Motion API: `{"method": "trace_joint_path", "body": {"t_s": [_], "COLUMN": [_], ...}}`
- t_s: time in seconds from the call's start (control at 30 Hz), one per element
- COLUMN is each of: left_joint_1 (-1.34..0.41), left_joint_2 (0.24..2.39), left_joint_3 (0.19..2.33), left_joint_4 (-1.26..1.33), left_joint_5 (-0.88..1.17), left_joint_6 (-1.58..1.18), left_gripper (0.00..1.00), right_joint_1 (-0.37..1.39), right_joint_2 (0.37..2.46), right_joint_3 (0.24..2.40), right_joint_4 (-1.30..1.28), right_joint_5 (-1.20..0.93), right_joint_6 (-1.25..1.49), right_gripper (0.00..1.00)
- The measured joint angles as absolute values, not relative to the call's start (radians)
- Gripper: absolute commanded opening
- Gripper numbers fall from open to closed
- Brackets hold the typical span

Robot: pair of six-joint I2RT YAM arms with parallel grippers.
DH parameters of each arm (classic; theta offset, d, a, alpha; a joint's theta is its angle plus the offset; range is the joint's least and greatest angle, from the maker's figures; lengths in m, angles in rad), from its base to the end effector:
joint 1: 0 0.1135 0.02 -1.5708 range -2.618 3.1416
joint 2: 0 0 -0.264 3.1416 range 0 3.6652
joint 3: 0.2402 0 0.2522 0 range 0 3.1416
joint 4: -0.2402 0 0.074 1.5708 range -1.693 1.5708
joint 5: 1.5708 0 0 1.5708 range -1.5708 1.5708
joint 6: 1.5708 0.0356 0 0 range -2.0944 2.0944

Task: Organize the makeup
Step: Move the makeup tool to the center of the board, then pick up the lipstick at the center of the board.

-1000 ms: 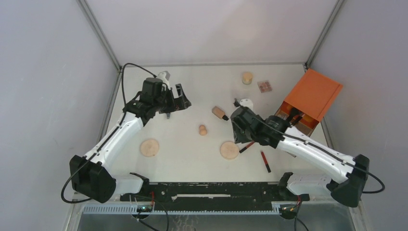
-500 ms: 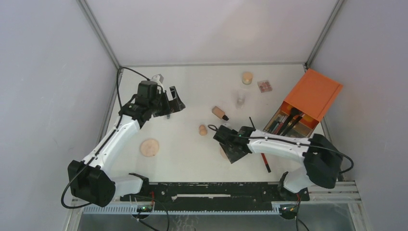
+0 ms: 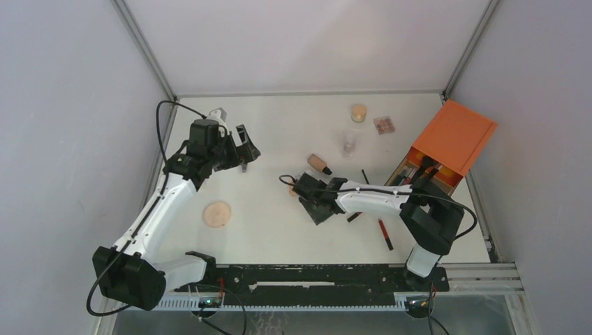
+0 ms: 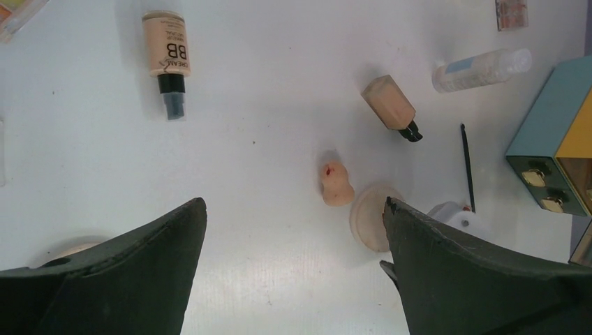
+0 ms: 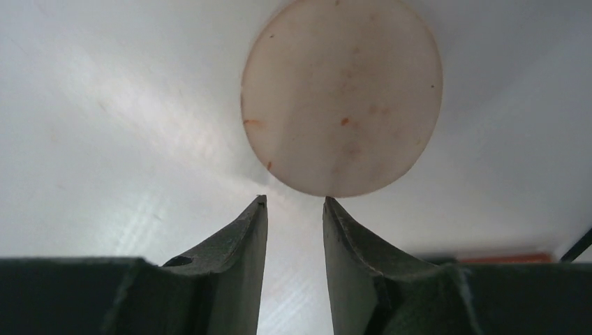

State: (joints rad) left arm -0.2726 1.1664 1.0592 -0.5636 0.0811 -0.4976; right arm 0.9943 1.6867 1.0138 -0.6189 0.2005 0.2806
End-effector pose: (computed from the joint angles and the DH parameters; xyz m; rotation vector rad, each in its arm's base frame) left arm 0.2418 -0.0706 0.3216 -0.2123 2.2783 -0.5011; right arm 0.1746 0.2556 0.1653 -0.9408 2.6368 0.0076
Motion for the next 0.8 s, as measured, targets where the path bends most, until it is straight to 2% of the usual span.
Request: {"method": "trace_joint_path", "body": {"t_s": [0.2,0.5,0.8], "left_joint_1": [-0.265,-0.258,-0.258], "left_joint_2": [1.145,1.137,1.137], "left_joint_3": [1.052,1.038,1.028], "left_joint_4": [-0.572,-0.563,-0.558], "left_joint_5": [0.063,0.067,0.086], "left_joint_6": [-0.498,-0.499,-0.499], "left_gripper": [1.0,1.0,1.0], "right_joint_1": [0.944,0.894,0.958], "right_joint_2": [1.671,1.473,1.477], "right_joint_3": [1.097,1.05,0.976], "right_joint_4": [-0.545,-0.74,-0.812], "right_joint_5": [0.241,0.369,0.409], "right_joint_6": [0.233,0.208,0.06], "right_gripper": [0.51,0.53,0.56]}}
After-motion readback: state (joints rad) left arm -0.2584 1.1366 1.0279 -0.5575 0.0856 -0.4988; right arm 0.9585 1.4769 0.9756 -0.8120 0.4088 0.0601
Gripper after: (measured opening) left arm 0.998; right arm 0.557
